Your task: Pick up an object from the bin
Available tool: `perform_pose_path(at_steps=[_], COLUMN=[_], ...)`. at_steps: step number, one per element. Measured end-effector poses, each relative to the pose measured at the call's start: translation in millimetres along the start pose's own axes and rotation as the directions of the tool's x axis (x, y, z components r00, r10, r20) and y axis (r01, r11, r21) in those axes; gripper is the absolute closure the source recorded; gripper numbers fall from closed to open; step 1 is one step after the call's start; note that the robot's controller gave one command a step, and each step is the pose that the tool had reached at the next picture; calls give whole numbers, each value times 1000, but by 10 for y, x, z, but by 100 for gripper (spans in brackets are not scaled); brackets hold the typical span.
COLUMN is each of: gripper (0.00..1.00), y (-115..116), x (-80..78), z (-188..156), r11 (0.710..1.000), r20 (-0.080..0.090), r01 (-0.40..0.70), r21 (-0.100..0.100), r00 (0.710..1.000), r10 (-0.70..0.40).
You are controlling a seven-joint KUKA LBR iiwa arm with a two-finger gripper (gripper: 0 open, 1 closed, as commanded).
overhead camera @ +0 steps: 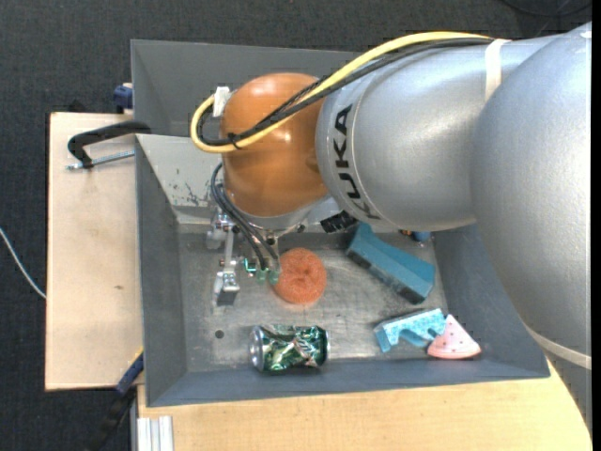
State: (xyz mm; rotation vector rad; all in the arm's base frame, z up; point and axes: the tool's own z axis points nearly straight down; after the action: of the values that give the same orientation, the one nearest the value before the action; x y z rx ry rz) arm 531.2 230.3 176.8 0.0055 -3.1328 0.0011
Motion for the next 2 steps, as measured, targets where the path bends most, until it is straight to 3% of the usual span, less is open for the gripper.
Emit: perform_pose_path(at_steps=[1, 2], gripper=[100, 0], y=[-14, -15], x=[-23, -24], z=[-48, -48], r11=[1000, 1000], r20=[8, 8], r01=[-3, -4], r21=[-2, -2], r00=[1000, 1000], r10=[3, 4])
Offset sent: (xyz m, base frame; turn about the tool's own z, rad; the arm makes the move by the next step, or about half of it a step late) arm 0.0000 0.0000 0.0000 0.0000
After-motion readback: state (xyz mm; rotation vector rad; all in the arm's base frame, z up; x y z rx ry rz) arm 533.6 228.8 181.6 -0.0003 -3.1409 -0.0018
